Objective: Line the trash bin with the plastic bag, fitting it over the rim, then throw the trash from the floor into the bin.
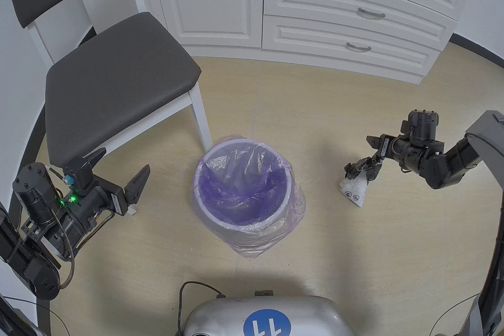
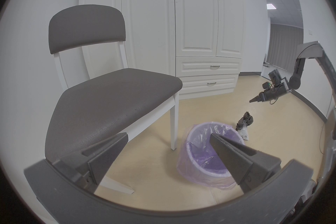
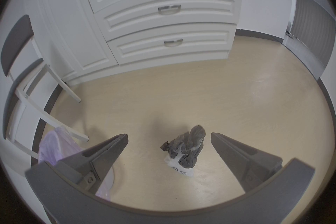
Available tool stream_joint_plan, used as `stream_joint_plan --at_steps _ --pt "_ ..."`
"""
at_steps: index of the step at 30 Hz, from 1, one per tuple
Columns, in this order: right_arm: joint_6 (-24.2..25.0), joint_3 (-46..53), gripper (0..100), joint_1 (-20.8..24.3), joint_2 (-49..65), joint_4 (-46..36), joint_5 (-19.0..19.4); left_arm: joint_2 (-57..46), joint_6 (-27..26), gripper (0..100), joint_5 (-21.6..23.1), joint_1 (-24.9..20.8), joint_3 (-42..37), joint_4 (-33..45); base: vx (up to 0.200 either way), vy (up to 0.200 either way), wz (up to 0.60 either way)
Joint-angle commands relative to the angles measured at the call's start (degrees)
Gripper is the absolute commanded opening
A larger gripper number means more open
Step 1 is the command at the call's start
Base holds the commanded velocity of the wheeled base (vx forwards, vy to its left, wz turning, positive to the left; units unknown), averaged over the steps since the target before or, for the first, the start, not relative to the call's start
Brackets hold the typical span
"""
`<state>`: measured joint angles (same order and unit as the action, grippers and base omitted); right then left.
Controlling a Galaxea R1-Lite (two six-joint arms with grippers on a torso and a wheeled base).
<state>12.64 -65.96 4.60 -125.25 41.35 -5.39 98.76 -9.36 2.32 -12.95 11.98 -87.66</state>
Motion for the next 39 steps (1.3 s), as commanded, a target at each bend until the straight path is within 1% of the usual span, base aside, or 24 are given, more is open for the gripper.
stream_joint_plan --at_steps 1,3,4,5,7,8,9,10,12,13,16,17,18,22,24,27,29,30,31,32,36,37,38,39 --pt "-2.27 7.78 100 1.47 24.35 -15.51 1.08 -1.20 -0.22 100 -0.29 -0.06 -0.03 0.04 0.000 0.000 0.00" --pt "-4.47 7.43 100 1.20 27.16 -23.42 1.17 -1.11 -0.22 100 -0.29 -0.15 -0.12 -0.05 0.000 0.000 0.00" --pt "-5.35 6.46 100 0.68 26.63 -26.32 1.70 -1.02 -0.22 100 -0.29 -0.24 -0.12 -0.05 0.000 0.000 0.00" --pt "-5.35 6.46 100 0.68 26.63 -26.32 1.70 -1.02 -0.22 100 -0.29 -0.24 -0.12 -0.05 0.000 0.000 0.00" --pt "-5.70 1.80 100 -2.05 18.02 -27.55 3.72 -0.67 -0.22 100 -0.29 -0.33 -0.12 -0.05 0.000 0.000 0.00" --pt "-5.70 1.80 100 -2.05 18.02 -27.55 3.72 -0.67 -0.22 100 -0.29 -0.33 -0.12 -0.05 0.000 0.000 0.00" --pt "-5.43 -1.36 100 -2.75 12.75 -27.55 3.72 -0.85 -0.22 100 -0.29 -0.24 -0.12 0.04 0.000 0.000 0.00" --pt "-4.29 -5.40 100 -3.89 6.95 -27.99 3.81 -1.11 -0.22 100 -0.29 -0.24 -0.12 -0.05 0.000 0.000 0.00" --pt "-2.27 -9.01 100 -4.86 2.02 -28.34 4.07 -1.20 -0.22 100 -0.29 -0.15 -0.12 -0.05 0.000 0.000 0.00" --pt "-0.42 -12.70 100 -5.56 -3.07 -28.87 4.16 -1.20 -0.22 100 -0.29 -0.06 -0.12 -0.05 0.000 0.000 0.00" --pt "0.89 -18.50 100 -6.79 -9.58 -31.77 4.16 -0.93 -0.22 100 -0.29 -0.15 -0.12 -0.05 0.000 0.000 0.00" --pt "0.89 -18.50 100 -6.79 -9.58 -31.77 4.16 -0.93 -0.22 100 -0.29 -0.15 -0.12 -0.05 0.000 0.000 0.00" --pt "1.77 -22.19 100 -7.50 -12.65 -34.85 4.51 -0.58 -0.22 100 -0.29 -0.15 -0.21 -0.05 0.000 0.000 0.00" --pt "5.73 -29.22 100 -8.29 -18.28 -38.89 6.53 -0.41 -0.22 100 -0.29 -0.33 -0.29 -0.05 0.000 0.000 0.00" --pt "7.75 -32.39 100 -8.73 -21.44 -39.24 7.59 -0.32 -0.22 100 -0.29 -0.33 -0.38 -0.05 0.000 0.000 0.00" --pt "10.03 -35.11 100 -8.90 -24.26 -39.24 8.02 -0.23 -0.22 100 -0.29 -0.33 -0.38 -0.05 0.000 0.000 0.00" --pt "13.29 -38.19 100 -8.81 -26.98 -38.71 8.82 -0.14 -0.22 100 -0.21 -0.41 -0.47 -0.05 0.000 0.000 0.00" --pt "14.43 -39.33 100 -8.64 -27.86 -38.71 8.99 -0.05 -0.22 100 -0.21 -0.41 -0.47 -0.05 0.000 0.000 0.00" --pt "14.43 -39.33 100 -8.64 -27.86 -38.71 8.99 -0.05 -0.22 100 -0.21 -0.41 -0.47 -0.05 0.000 0.000 0.00" --pt "16.36 -41.53 100 -8.46 -29.44 -38.71 8.99 0.03 -0.22 100 -0.21 -0.41 -0.47 -0.05 0.000 0.000 0.00" --pt "19.61 -45.04 100 -8.20 -31.55 -38.71 8.99 0.21 -0.31 100 -0.29 -0.50 -0.47 -0.05 0.000 0.000 0.00" --pt "22.08 -46.36 100 -7.94 -32.17 -38.63 9.08 0.38 -0.92 100 -0.29 -0.50 -0.56 -0.05 0.000 0.000 0.00" --pt "23.22 -47.15 100 -7.76 -32.43 -38.63 9.17 0.38 -1.27 100 -0.29 -0.50 -0.56 -0.05 0.000 0.000 0.00" --pt "23.22 -47.15 100 -7.76 -32.43 -38.63 9.17 0.38 -1.27 100 -0.29 -0.50 -0.56 -0.05 0.000 0.000 0.00"
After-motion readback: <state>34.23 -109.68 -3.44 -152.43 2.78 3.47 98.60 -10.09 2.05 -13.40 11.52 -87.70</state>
